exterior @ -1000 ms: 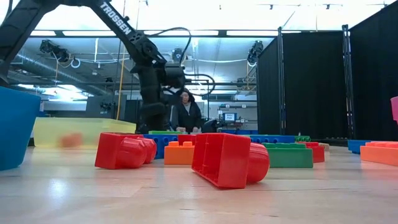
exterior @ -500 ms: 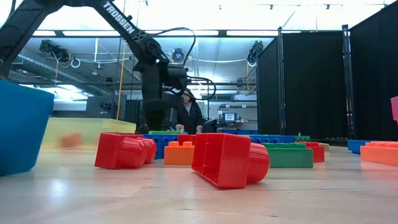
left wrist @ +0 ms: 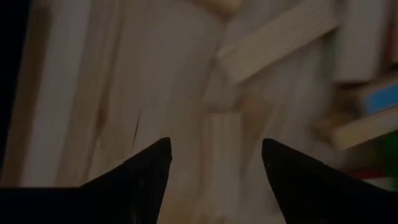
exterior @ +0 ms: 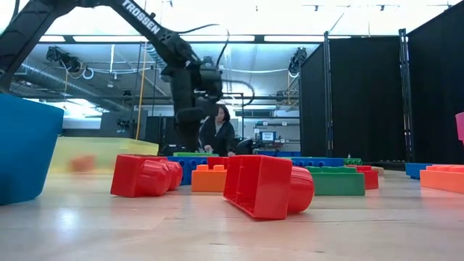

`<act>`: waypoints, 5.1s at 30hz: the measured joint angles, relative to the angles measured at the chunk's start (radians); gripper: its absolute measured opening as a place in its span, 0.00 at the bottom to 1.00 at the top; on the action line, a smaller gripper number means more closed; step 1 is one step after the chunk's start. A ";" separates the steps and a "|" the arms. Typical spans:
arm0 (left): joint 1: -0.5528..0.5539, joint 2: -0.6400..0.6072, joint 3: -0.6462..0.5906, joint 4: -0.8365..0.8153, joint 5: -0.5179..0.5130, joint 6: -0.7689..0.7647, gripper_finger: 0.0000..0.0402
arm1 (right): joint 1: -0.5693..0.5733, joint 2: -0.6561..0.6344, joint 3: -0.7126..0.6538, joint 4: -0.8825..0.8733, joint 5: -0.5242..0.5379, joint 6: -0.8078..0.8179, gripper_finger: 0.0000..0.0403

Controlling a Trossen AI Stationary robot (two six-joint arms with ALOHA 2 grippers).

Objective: Sort blocks by size
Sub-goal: Put the wooden block into the red bin, then put the blue game piece into the blue bin

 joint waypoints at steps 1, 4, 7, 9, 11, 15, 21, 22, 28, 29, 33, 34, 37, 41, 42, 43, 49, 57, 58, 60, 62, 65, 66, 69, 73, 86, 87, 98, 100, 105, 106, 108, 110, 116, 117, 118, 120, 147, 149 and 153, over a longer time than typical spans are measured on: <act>0.008 0.000 -0.016 0.004 -0.001 -0.007 0.65 | 0.000 0.000 0.000 -0.001 0.000 0.007 0.53; 0.023 0.000 -0.068 0.026 0.006 -0.044 0.65 | 0.000 0.000 0.000 -0.019 -0.002 0.016 0.53; 0.027 0.000 -0.110 0.034 0.023 -0.048 0.65 | 0.000 0.000 0.000 -0.019 -0.002 0.016 0.53; 0.021 -0.001 -0.135 0.056 0.020 -0.047 0.65 | 0.000 0.000 0.000 -0.019 -0.002 0.016 0.53; 0.010 -0.001 -0.144 0.067 -0.015 -0.040 0.65 | 0.000 0.000 0.000 -0.019 -0.003 0.015 0.53; -0.005 0.000 -0.146 0.083 -0.055 -0.018 0.62 | 0.000 0.000 0.000 -0.018 -0.003 0.009 0.53; -0.025 0.006 -0.146 0.088 -0.080 -0.026 0.42 | 0.000 0.000 0.000 -0.018 -0.003 0.012 0.53; -0.027 0.006 -0.146 0.088 -0.082 -0.027 0.37 | 0.000 0.000 0.000 -0.018 -0.003 0.012 0.53; -0.029 0.004 -0.144 0.092 -0.078 -0.054 0.21 | 0.000 0.000 0.000 -0.018 -0.003 0.013 0.53; -0.028 0.004 -0.141 0.086 -0.074 -0.060 0.21 | 0.000 0.000 0.000 -0.018 -0.003 0.013 0.53; -0.031 0.009 -0.114 0.048 -0.061 -0.078 0.21 | 0.000 0.000 0.000 -0.018 -0.004 0.011 0.53; -0.032 0.010 -0.102 0.037 -0.055 -0.081 0.21 | 0.000 0.000 0.000 -0.018 -0.004 0.008 0.53; -0.040 0.004 -0.051 -0.002 -0.052 -0.085 0.21 | 0.000 -0.003 0.000 -0.018 -0.004 -0.002 0.53; -0.051 -0.004 0.040 -0.064 -0.038 -0.108 0.21 | 0.000 -0.019 0.000 -0.018 -0.005 -0.005 0.53; -0.055 -0.008 0.067 -0.073 -0.022 -0.115 0.21 | 0.002 -0.027 0.000 -0.018 -0.005 -0.009 0.53; -0.060 -0.013 0.097 -0.079 -0.006 -0.125 0.21 | 0.004 -0.039 0.000 -0.018 -0.005 -0.011 0.53; -0.125 -0.063 0.307 -0.047 0.059 -0.140 0.21 | 0.006 -0.161 0.000 -0.009 0.036 0.028 0.53; -0.305 -0.071 0.492 0.215 0.059 -0.187 0.21 | 0.006 -0.307 0.000 -0.006 0.163 0.172 0.53; -0.333 -0.070 0.492 0.260 0.053 -0.192 0.21 | 0.006 -0.317 0.000 -0.007 0.163 0.184 0.53; -0.386 -0.065 0.490 0.348 0.039 -0.199 0.21 | 0.006 -0.331 0.000 -0.006 0.162 0.204 0.53; -0.436 -0.051 0.490 0.433 0.022 -0.201 0.21 | 0.006 -0.339 0.000 -0.006 0.158 0.215 0.53; -0.507 -0.017 0.490 0.532 -0.009 -0.202 0.21 | 0.006 -0.345 0.000 -0.008 0.158 0.220 0.53; -0.529 0.000 0.490 0.565 -0.024 -0.201 0.21 | 0.006 -0.346 0.000 -0.010 0.156 0.219 0.53; -0.594 0.061 0.490 0.695 -0.030 -0.201 0.21 | 0.006 -0.341 0.000 -0.015 0.152 0.221 0.53; -0.676 0.161 0.490 0.874 -0.026 -0.201 0.21 | 0.006 -0.336 -0.007 -0.016 0.126 0.226 0.53; -0.818 0.430 0.489 1.262 0.120 -0.376 0.21 | 0.006 -0.347 -0.151 -0.018 0.053 0.235 0.51; -0.818 0.445 0.490 1.285 0.133 -0.396 0.21 | 0.006 -0.351 -0.167 -0.018 0.052 0.235 0.50; -0.829 0.563 0.490 1.334 0.188 -0.524 0.27 | 0.006 -0.413 -0.327 0.037 0.037 0.234 0.49; -0.828 0.568 0.490 1.330 0.193 -0.525 0.36 | 0.006 -0.427 -0.346 0.063 0.036 0.235 0.49; -0.829 0.568 0.490 1.339 0.228 -0.522 0.59 | 0.006 -0.452 -0.387 0.083 0.022 0.235 0.49; -0.828 0.568 0.490 1.336 0.247 -0.523 0.63 | 0.006 -0.455 -0.395 0.083 0.020 0.235 0.49; -0.827 0.568 0.490 1.332 0.276 -0.542 0.68 | 0.006 -0.462 -0.411 0.085 0.018 0.247 0.49; -0.820 0.558 0.490 1.322 0.315 -0.576 0.72 | 0.006 -0.464 -0.420 0.084 0.017 0.262 0.49; -0.729 0.405 0.490 1.232 0.396 -0.521 0.70 | 0.006 -0.463 -0.440 0.083 0.017 0.268 0.49; -0.706 0.364 0.490 1.186 0.403 -0.500 0.69 | 0.006 -0.463 -0.448 0.080 0.019 0.269 0.49; -0.683 0.322 0.490 1.135 0.416 -0.476 0.69 | 0.006 -0.463 -0.459 0.073 0.027 0.277 0.49; -0.635 0.232 0.491 1.013 0.445 -0.433 0.67 | 0.006 -0.463 -0.490 0.049 0.040 0.296 0.49; -0.476 -0.511 0.491 -0.051 0.232 -0.234 0.67 | 0.040 -0.328 -1.579 0.427 -0.136 1.301 0.62; -0.476 -0.513 0.489 -0.111 0.231 -0.218 0.67 | 0.042 -0.323 -1.631 0.483 -0.141 1.356 0.66; -0.475 -0.517 0.489 -0.180 0.231 -0.200 0.67 | 0.042 -0.314 -1.714 0.534 -0.169 1.426 0.72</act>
